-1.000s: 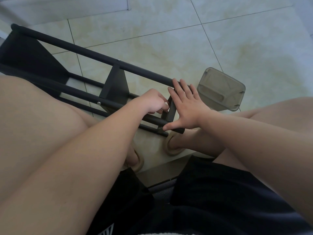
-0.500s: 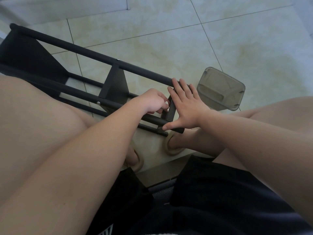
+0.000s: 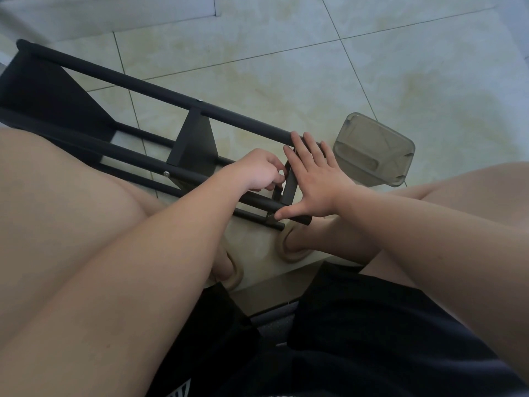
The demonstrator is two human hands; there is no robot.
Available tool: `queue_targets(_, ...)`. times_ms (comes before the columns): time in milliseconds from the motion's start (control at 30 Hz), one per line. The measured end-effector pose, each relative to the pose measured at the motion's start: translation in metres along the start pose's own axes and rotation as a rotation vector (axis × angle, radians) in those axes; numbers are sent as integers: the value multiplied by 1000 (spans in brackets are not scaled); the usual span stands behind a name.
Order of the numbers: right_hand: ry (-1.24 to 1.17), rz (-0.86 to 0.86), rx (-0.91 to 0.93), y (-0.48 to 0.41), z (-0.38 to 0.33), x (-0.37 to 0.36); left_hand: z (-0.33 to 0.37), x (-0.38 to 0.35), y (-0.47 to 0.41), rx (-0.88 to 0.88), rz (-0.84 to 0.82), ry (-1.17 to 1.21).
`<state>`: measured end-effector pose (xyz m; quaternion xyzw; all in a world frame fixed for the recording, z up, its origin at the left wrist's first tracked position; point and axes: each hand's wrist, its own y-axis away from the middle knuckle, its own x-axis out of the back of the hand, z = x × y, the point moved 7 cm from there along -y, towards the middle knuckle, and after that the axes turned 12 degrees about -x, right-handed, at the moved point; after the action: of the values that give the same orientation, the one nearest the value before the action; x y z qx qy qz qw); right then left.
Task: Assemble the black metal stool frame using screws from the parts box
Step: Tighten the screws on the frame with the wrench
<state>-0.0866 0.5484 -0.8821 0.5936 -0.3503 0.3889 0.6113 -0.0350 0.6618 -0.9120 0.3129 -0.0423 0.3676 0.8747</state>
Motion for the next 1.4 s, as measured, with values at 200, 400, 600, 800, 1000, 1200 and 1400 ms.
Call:
queue_targets(200, 3, 4, 1, 0, 0, 0, 0, -1, 1, 14, -6, 1)
queue_targets(400, 0, 4, -3, 0, 0, 1, -1, 0, 2, 54, -10, 26)
queue_targets(600, -9, 9, -1, 0, 0, 1, 0, -2, 4, 115, -18, 6)
queue_targets(800, -3, 14, 0, 1, -1, 0, 0, -4, 4, 145, -27, 15)
queue_targets(1000, -5, 16, -2, 1, 0, 1, -1, -4, 4, 146, -65, 6)
queue_targets(1200, -4, 17, 1, 1, 0, -1, -4, -3, 4, 129, -121, -13)
queue_targets(1400, -6, 18, 1, -1, 1, -1, -5, -1, 3, 93, -181, -58)
